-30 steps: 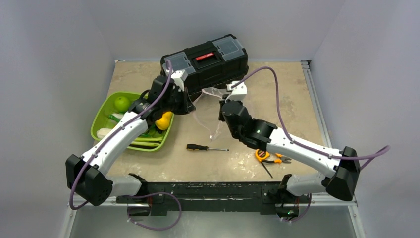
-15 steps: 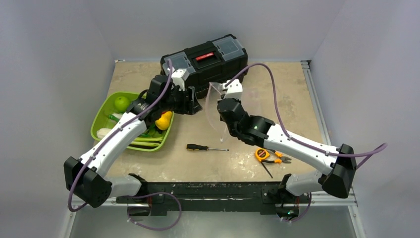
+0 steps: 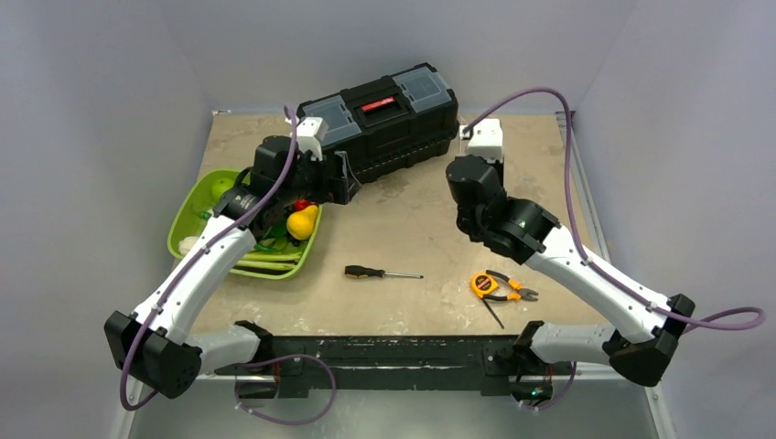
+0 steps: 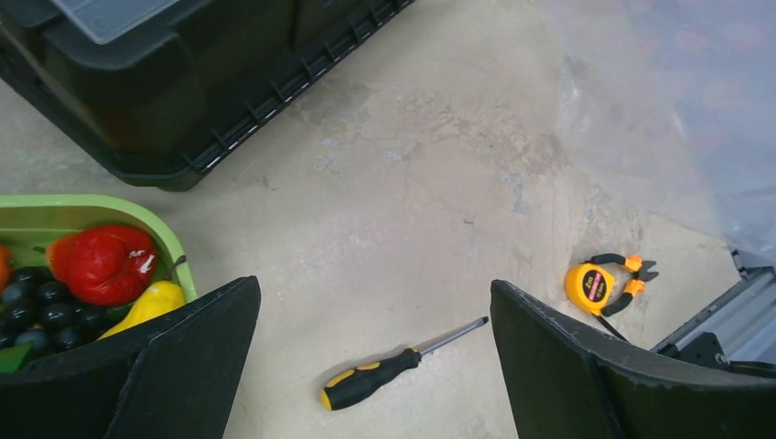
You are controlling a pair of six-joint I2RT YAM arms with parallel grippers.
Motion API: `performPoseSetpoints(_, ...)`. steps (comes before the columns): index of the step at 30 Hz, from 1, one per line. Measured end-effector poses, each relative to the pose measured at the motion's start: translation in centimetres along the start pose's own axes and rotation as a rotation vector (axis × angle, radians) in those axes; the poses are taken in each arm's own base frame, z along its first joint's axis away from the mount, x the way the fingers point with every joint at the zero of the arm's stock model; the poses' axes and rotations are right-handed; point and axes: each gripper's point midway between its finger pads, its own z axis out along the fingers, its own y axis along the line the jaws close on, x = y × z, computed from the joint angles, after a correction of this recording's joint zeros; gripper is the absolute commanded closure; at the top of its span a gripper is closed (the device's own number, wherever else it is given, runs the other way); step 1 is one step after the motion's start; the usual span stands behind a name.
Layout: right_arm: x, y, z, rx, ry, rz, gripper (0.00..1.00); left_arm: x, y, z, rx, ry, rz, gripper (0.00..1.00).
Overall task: Place the food in the zip-top bag and seal the zipper
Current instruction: Open the zipper of the food storage bag at the center of the board.
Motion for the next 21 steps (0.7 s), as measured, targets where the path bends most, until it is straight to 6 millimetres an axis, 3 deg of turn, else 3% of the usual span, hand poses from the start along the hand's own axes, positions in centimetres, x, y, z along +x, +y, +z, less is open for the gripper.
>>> performPoseSetpoints(2,-1.4,-0.2,-0.1,0.004,-0.016,-0.018,1.00,0.0,0.5,0.0,-0.024,-0.002,0.006,0.00)
performPoseSetpoints(4,-1.5,0.7,0.3,-0.008,-0.013,-0.055,1.00,0.1,0.9,-0.1,-0.044,0.002,0.014,0.01)
performPoseSetpoints(7,0.5,5.4,1.7,-0.110,0.037,-0.134,1.00,0.1,1.7,-0.1,-0.081,-0.001,0.025,0.04)
performPoseSetpoints(9,3.1,9.8,2.6,-0.211,0.090,-0.194,1.00,0.1,2.2,-0.2,-0.106,-0.001,0.036,0.05)
performPoseSetpoints(10,5.4,12.9,2.9,-0.290,0.134,-0.233,1.00,0.1,2.5,-0.2,-0.120,0.000,0.041,0.05)
performPoseSetpoints(14,13.6,20.9,1.9,-0.545,0.309,-0.333,1.00,0.6,3.2,-0.6,-0.157,0.017,0.042,0.04)
performPoseSetpoints(17,16.0,23.2,0.6,-0.668,0.371,-0.328,1.00,1.0,3.8,-1.6,-0.189,0.022,0.040,0.03)
performPoseSetpoints(21,14.3,24.1,-0.5,-0.777,0.361,-0.219,1.00,2.3,5.5,-3.0,-0.271,0.059,0.046,0.04)
